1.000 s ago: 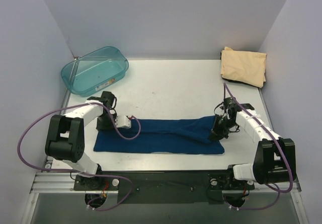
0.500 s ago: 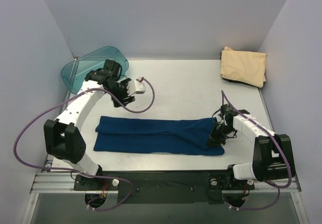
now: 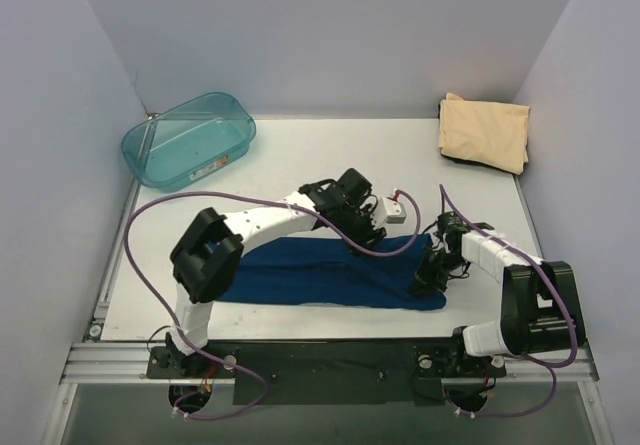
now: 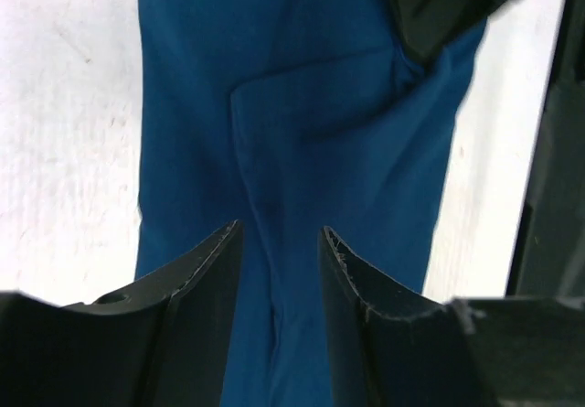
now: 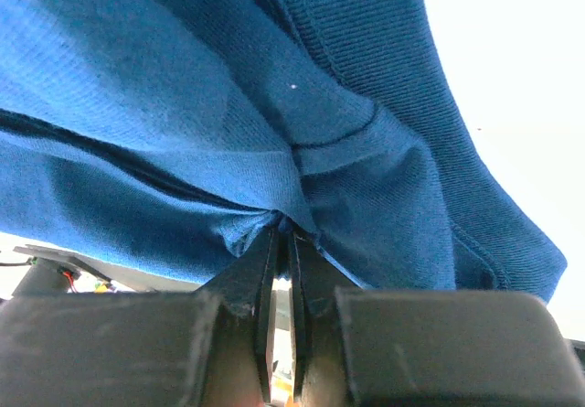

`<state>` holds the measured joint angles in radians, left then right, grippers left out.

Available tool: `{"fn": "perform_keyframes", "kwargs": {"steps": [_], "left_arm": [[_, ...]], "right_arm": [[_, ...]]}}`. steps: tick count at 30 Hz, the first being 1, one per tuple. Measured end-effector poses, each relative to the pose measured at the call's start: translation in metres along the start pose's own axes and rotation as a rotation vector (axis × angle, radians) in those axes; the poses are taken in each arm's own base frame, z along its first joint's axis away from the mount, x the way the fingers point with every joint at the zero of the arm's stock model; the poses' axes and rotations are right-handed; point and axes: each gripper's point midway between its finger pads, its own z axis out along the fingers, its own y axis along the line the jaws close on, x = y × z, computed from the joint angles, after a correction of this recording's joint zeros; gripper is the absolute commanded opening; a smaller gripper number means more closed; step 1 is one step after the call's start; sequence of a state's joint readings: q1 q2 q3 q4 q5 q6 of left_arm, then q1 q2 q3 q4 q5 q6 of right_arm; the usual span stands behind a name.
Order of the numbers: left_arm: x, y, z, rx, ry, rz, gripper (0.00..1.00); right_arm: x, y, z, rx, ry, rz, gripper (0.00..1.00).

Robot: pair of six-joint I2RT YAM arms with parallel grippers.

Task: Fold and stack the t-shirts
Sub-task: Fold the other side of the tshirt into a rectangle

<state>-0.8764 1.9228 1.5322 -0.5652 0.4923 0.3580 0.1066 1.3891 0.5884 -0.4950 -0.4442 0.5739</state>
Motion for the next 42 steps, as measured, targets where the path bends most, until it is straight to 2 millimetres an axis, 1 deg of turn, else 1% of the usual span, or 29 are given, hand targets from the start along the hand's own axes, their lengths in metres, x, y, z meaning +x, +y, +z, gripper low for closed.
{"fn": "perform_keyframes", "kwargs": {"steps": [2,5,8,10,15,17,19,20,22,25,30,36,37,38,39,42], "left_arm": [[0.002,0.0,0.025,0.004,0.008,-0.027,0.48],[0.006,0.007,0.051,-0.005,0.021,-0.067,0.47],[0.005,0.015,0.066,-0.014,0.02,-0.092,0.46],[0.002,0.018,0.072,-0.018,0.016,-0.103,0.42],[-0.008,0.02,0.077,-0.011,-0.003,-0.103,0.24],[-0.009,0.015,0.077,0.013,-0.008,-0.101,0.22],[-0.01,0.01,0.077,0.041,-0.01,-0.099,0.26],[-0.009,0.007,0.076,0.056,-0.01,-0.098,0.32],[-0.008,0.003,0.076,0.079,-0.005,-0.094,0.37],[-0.006,0.003,0.076,0.081,0.001,-0.087,0.35],[-0.005,0.012,0.08,0.042,0.015,-0.071,0.35],[0.005,0.021,0.088,-0.004,0.048,-0.058,0.36],[0.005,0.021,0.089,-0.004,0.05,-0.057,0.31],[0.006,0.021,0.089,-0.004,0.052,-0.055,0.24],[0.006,0.021,0.089,-0.003,0.053,-0.055,0.0],[0.007,0.018,0.088,0.01,0.057,-0.056,0.0]], "right_arm": [[0.001,0.001,0.001,-0.007,0.003,0.004,0.0],[0.001,0.001,0.001,-0.013,0.003,0.005,0.0],[0.002,0.002,0.002,-0.018,0.003,0.004,0.0],[0.002,0.002,0.002,-0.019,0.003,0.004,0.0],[0.002,0.002,0.002,-0.019,0.003,0.003,0.0],[0.002,0.002,0.002,-0.02,0.003,0.003,0.0],[0.002,0.002,0.002,-0.02,0.004,0.004,0.0],[0.002,0.002,0.002,-0.021,0.004,0.004,0.0],[0.002,0.002,0.002,-0.022,0.004,0.004,0.0],[0.002,0.001,0.001,-0.024,0.006,0.008,0.0],[0.001,0.001,0.001,-0.026,0.006,0.011,0.0],[0.0,0.001,-0.001,-0.031,-0.005,0.013,0.0],[0.0,0.001,-0.002,-0.031,-0.007,0.012,0.0],[0.0,0.001,-0.002,-0.032,-0.007,0.012,0.0],[0.0,0.001,-0.002,-0.032,-0.007,0.012,0.0],[-0.001,0.001,-0.002,-0.032,-0.01,0.011,0.0]]}}
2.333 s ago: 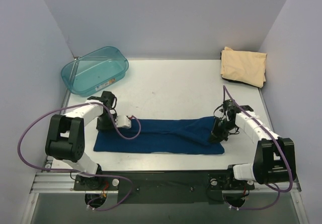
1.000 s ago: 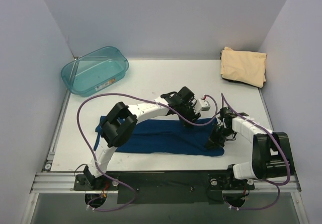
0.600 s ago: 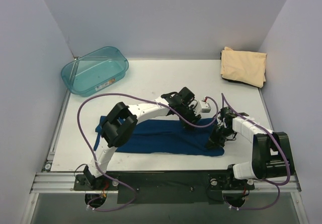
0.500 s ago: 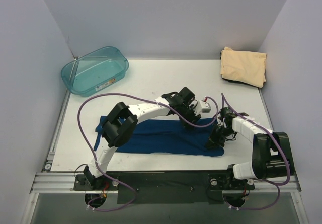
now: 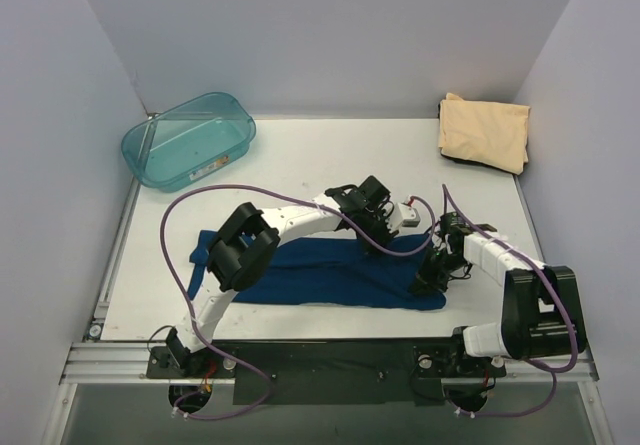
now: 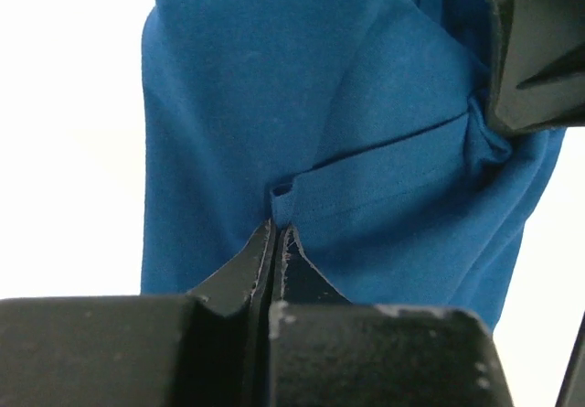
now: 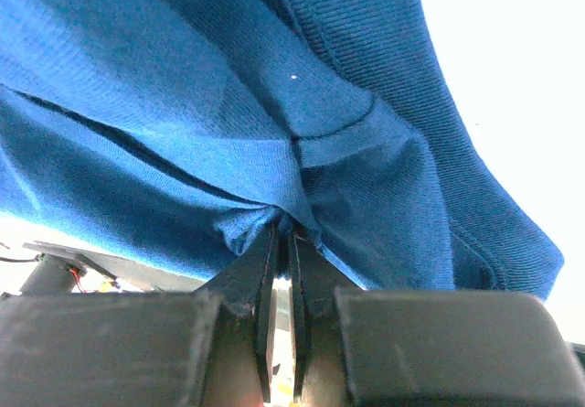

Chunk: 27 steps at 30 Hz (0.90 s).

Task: Fold and stack the t-shirts
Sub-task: Fold the other side of the tshirt into a rectangle

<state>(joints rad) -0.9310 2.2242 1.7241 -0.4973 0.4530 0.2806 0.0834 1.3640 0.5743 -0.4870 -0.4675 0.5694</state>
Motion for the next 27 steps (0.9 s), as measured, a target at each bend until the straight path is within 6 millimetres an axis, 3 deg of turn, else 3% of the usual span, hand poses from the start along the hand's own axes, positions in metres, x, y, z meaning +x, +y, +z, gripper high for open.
{"fn": "perform_keyframes", "kwargs": {"steps": [7,14,22,27], "left_arm": [[-0.013,-0.007,-0.012,0.062,-0.03,-0.059,0.0],[-0.022,-0.016,-0.053,0.094,-0.086,-0.084,0.0],[-0.003,-0.043,-0.091,0.143,-0.124,-0.16,0.0],[0.014,-0.047,-0.089,0.149,-0.124,-0.212,0.0]], "right_arm": [[-0.002,0.0,-0.01,-0.003,-0.033,-0.008,0.0],[-0.001,0.009,-0.034,-0.036,-0.092,-0.046,0.0],[0.032,0.016,-0.044,-0.073,-0.011,-0.089,0.0],[0.04,0.019,-0.046,-0.079,0.027,-0.115,0.0]]}}
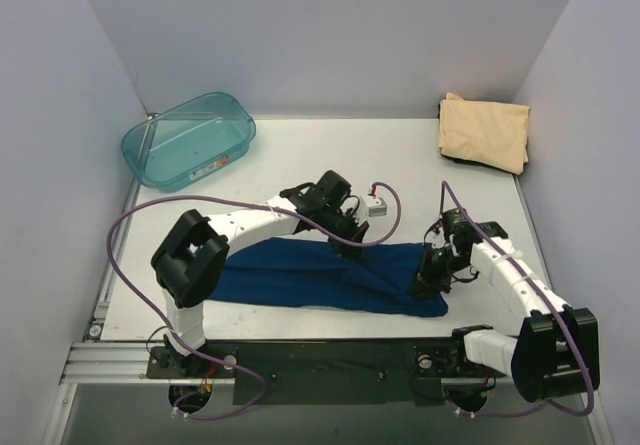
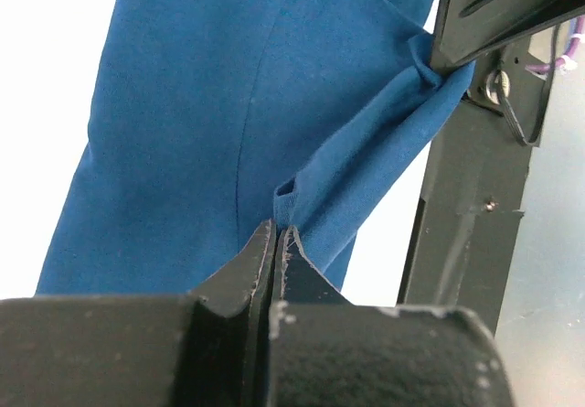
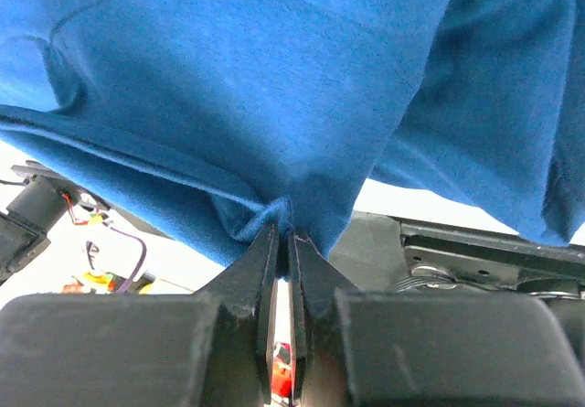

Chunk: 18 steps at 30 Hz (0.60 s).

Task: Fold and stack the t-shirts
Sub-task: Fold the other side of the tshirt into a rectangle

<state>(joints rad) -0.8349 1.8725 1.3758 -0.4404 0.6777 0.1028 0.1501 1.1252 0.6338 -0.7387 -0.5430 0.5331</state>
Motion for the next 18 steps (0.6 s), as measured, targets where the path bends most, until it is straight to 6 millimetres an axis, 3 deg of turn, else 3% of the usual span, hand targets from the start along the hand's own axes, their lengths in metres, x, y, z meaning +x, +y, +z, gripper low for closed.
{"fn": "perform_keyframes", "kwargs": {"steps": [3,7,10,13,15,16,18], "left_arm": [[0.003,0.009,0.006,-0.035,-0.007,-0.039,0.0],[-0.007,0.03,0.011,-0.102,-0.058,-0.081,0.0],[-0.011,0.052,0.014,-0.166,-0.092,-0.123,0.0],[-0.007,0.067,0.017,-0.212,-0.108,-0.16,0.0],[-0.002,0.073,0.02,-0.234,-0.106,-0.175,0.0],[0.0,0.075,0.021,-0.239,-0.104,-0.181,0.0],[0.004,0.077,0.024,-0.249,-0.1,-0.19,0.0]], "right_arm": [[-0.017,0.003,-0.001,0.027,-0.009,-0.017,0.0],[-0.061,0.005,-0.001,0.048,-0.091,-0.034,0.0],[-0.088,-0.001,0.005,0.059,-0.138,-0.029,0.0],[-0.102,-0.01,0.016,0.074,-0.138,-0.011,0.0],[-0.108,-0.013,0.021,0.077,-0.142,-0.009,0.19],[-0.11,-0.013,0.022,0.075,-0.149,-0.013,0.33],[-0.114,-0.012,0.022,0.071,-0.165,-0.02,0.42]]}}
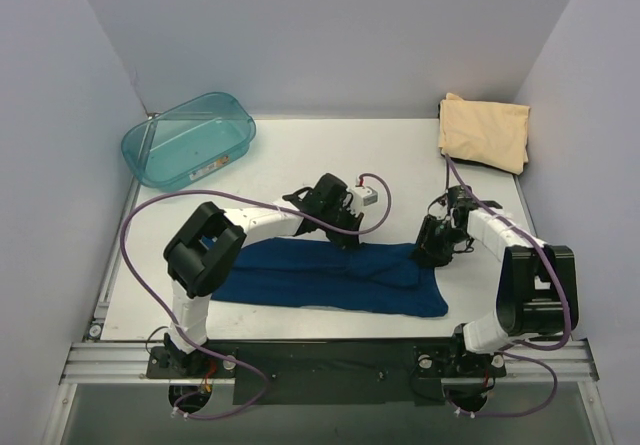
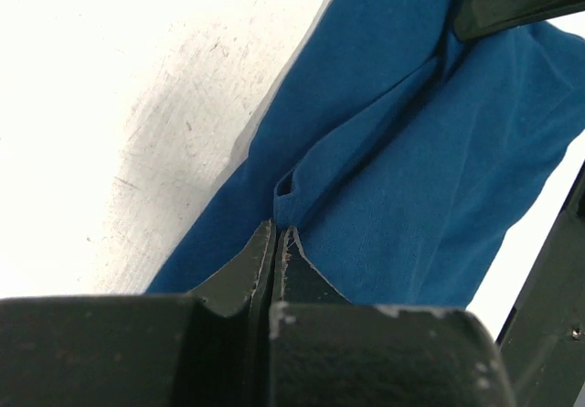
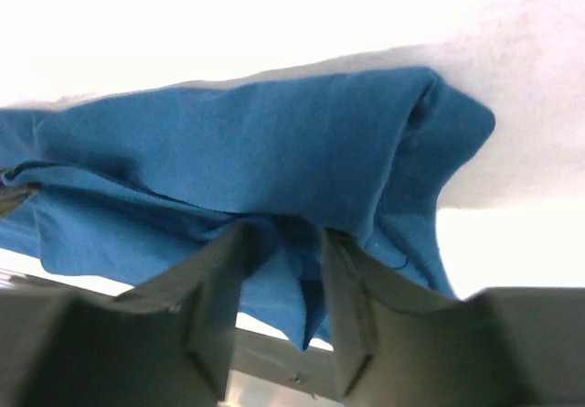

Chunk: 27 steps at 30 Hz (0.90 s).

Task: Fold and stack the t-shirts
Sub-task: Fold the other side of the tshirt into a rectangle

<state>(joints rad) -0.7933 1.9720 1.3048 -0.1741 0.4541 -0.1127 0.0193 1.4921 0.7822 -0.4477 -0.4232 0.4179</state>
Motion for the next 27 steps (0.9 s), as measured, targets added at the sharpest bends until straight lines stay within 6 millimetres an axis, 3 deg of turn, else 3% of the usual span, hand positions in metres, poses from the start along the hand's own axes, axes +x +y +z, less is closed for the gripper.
{"fn": "perform_keyframes", "kwargs": {"steps": [4,12,18,20,24,27], "left_arm": [[0.007,0.002,0.002,-0.007,0.011,-0.015,0.0],[0.008,0.008,0.002,-0.029,0.01,-0.025,0.0],[0.008,0.011,0.001,-0.036,0.007,-0.029,0.0],[0.008,0.011,0.001,-0.036,0.008,-0.029,0.0],[0.008,0.011,0.001,-0.035,0.007,-0.03,0.0],[0.008,0.011,0.001,-0.035,0.007,-0.032,0.0]], "right_arm": [[-0.003,0.001,-0.003,-0.007,-0.033,-0.009,0.47],[0.015,0.001,-0.038,-0.038,-0.179,0.011,0.5],[0.045,-0.009,-0.026,-0.042,-0.144,0.038,0.49],[0.05,-0.014,-0.018,-0.028,-0.112,0.052,0.46],[0.049,-0.018,-0.004,-0.014,-0.074,0.069,0.18],[0.049,-0.017,0.004,-0.026,-0.071,0.07,0.09]]}}
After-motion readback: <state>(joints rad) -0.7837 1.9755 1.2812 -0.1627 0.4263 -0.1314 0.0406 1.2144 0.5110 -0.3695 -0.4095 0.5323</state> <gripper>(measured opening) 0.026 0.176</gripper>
